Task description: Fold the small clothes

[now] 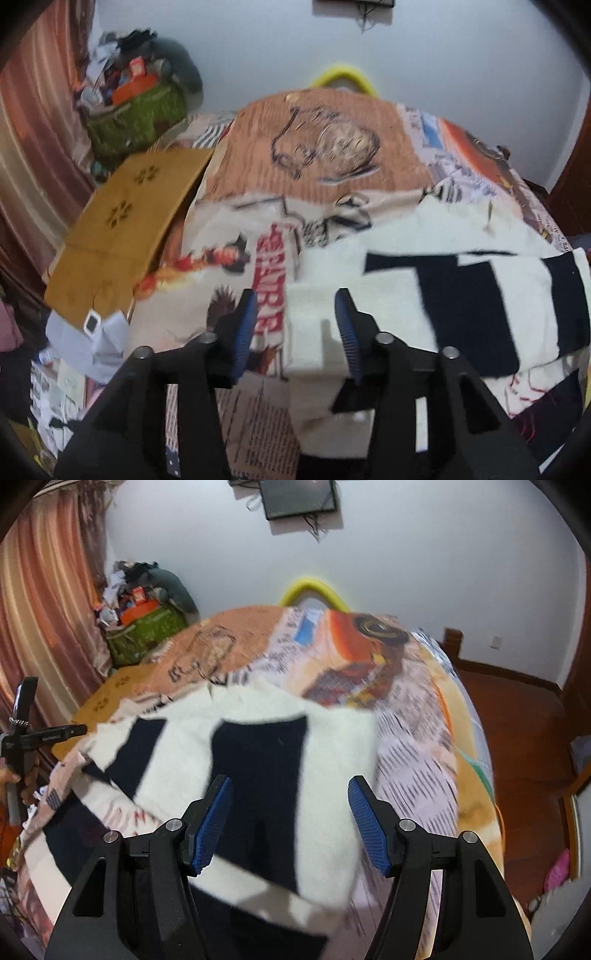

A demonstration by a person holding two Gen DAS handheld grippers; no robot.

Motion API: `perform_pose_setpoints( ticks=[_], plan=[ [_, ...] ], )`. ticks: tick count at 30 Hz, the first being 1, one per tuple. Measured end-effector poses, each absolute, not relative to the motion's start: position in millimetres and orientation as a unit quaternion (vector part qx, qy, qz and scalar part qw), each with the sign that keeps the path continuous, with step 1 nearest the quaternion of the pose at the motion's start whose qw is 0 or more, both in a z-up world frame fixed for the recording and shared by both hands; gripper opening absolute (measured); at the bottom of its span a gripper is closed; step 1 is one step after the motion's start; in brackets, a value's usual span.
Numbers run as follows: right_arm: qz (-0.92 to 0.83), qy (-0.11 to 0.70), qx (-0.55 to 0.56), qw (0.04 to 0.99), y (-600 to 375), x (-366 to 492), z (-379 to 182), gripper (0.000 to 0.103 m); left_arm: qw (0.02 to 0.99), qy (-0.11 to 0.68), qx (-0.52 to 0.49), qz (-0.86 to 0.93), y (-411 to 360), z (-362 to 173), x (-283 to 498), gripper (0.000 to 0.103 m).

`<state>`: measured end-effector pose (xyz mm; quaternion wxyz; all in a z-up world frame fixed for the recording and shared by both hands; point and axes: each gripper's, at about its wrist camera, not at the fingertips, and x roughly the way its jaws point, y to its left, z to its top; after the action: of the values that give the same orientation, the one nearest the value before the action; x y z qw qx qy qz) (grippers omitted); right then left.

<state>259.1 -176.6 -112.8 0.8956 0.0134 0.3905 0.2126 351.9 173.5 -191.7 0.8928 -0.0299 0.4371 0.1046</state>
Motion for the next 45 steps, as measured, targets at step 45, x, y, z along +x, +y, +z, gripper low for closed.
perform_pose_setpoints(
  ticks=[45],
  plan=[
    [0.191,0.507,0.039,0.839,-205.0,124.3,-146.5,0.066,0.843,0.528,-0.089,0.05,151.8,-228.4,189.4,0.075]
  ],
)
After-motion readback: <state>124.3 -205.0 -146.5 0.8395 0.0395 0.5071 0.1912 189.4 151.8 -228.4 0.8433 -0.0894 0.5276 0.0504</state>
